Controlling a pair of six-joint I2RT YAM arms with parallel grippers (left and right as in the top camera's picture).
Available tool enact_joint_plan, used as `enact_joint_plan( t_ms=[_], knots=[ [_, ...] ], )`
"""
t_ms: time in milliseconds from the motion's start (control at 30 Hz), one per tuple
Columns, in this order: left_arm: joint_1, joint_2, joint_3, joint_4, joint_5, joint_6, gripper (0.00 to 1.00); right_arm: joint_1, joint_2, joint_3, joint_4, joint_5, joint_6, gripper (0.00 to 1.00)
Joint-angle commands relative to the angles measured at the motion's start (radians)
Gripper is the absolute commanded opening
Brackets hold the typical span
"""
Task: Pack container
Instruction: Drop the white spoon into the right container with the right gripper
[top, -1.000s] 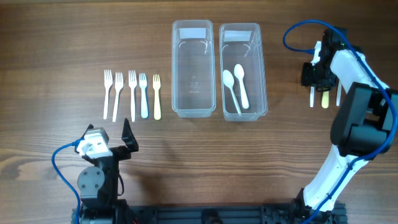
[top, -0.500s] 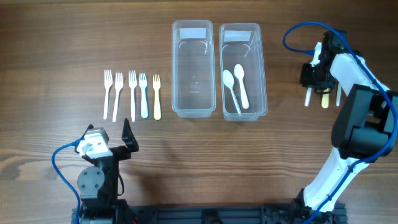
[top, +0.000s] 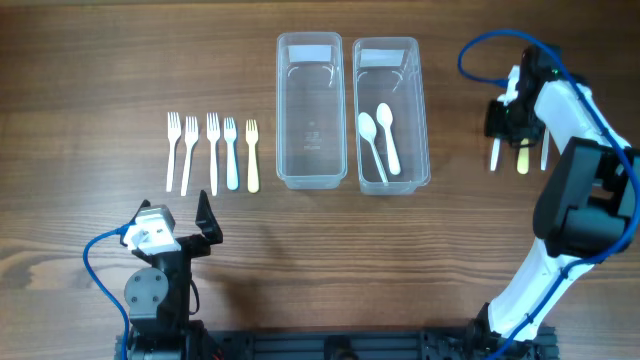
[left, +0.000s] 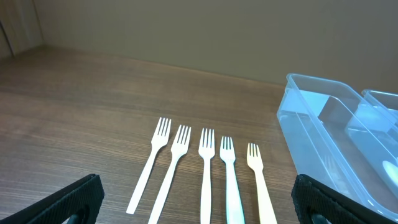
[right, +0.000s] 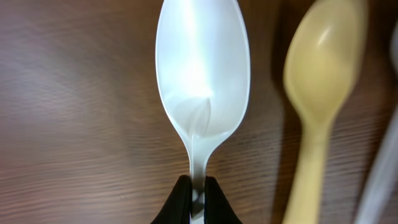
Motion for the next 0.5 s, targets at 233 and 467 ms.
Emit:
enact_joint_plan(
  t_ms=[233,467],
  knots=[
    [0.006,-0.007,-0.006,0.004,0.002,0.019,1.0,0.18,-0.323,0.168,-0.021,-0.103,0.007,0.04],
    [0.006,-0.007,-0.006,0.004,0.002,0.019,1.0,0.347,-0.319,0.156,-0.055,-0.106,0.018,0.04]
  ],
)
